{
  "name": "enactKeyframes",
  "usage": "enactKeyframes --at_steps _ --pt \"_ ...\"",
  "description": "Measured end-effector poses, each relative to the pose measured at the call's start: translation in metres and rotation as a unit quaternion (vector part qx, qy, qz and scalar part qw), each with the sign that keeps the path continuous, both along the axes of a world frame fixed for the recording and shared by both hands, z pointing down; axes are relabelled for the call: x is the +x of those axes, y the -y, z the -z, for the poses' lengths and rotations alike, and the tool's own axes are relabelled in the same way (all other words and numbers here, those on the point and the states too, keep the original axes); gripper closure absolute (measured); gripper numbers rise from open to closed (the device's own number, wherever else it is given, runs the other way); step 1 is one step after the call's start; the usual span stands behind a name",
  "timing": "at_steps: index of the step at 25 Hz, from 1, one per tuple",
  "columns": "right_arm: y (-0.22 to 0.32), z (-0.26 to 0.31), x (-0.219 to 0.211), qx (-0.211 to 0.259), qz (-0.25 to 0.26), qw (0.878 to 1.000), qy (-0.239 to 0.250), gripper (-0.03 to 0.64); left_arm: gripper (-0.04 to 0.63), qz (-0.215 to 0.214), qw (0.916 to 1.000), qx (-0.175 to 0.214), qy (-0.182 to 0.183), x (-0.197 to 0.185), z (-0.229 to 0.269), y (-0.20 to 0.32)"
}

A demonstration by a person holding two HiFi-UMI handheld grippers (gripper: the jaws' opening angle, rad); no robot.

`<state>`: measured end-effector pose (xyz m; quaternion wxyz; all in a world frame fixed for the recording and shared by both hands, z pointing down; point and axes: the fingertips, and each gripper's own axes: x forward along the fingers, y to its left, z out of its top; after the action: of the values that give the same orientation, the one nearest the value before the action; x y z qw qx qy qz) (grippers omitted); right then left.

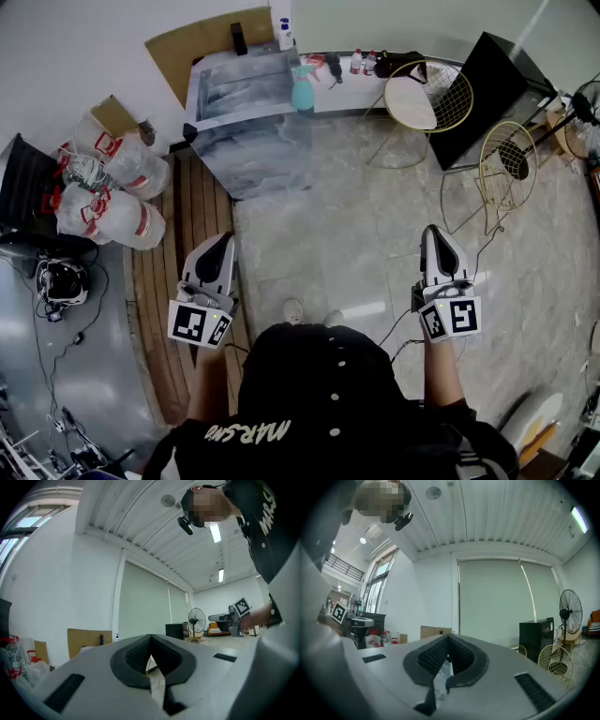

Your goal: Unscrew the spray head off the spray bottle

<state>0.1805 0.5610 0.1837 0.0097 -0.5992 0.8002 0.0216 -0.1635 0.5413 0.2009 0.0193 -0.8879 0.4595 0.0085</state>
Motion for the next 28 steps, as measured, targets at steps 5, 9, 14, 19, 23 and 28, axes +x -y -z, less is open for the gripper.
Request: enactKeyframes --at_steps 5,9,14,19,23,28 --pt "0.006 0.002 -0.004 0.003 0.003 1.000 0.003 0.604 0.571 -0.001 1.0000 -0.002 -0.006 -0.001 0.000 0.006" --pt "0.010 0.001 -0.006 0.001 0.004 1.000 0.002 0.604 0.571 -0.001 1.0000 -0.003 -0.005 -0.003 -0.001 0.010" --pt "0.019 0.002 -0.014 0.002 0.006 1.000 -0.002 0.604 0.571 -0.003 1.0000 -0.001 -0.004 -0.007 0.000 0.018" --pt "0.030 0.002 -0.024 0.005 0.009 1.000 -0.006 0.604 0.571 -0.009 1.0000 -0.001 0.001 -0.014 -0.002 0.028" --pt "0.040 -0.001 -0.030 0.007 0.006 1.000 -0.014 0.604 0.571 -0.001 0.9999 0.011 0.000 -0.031 -0.003 0.036" --pt "0.054 -0.005 -0.035 0.005 -0.001 1.000 -0.009 0.604 0.571 0.001 0.9994 0.024 -0.025 -0.056 0.000 0.050"
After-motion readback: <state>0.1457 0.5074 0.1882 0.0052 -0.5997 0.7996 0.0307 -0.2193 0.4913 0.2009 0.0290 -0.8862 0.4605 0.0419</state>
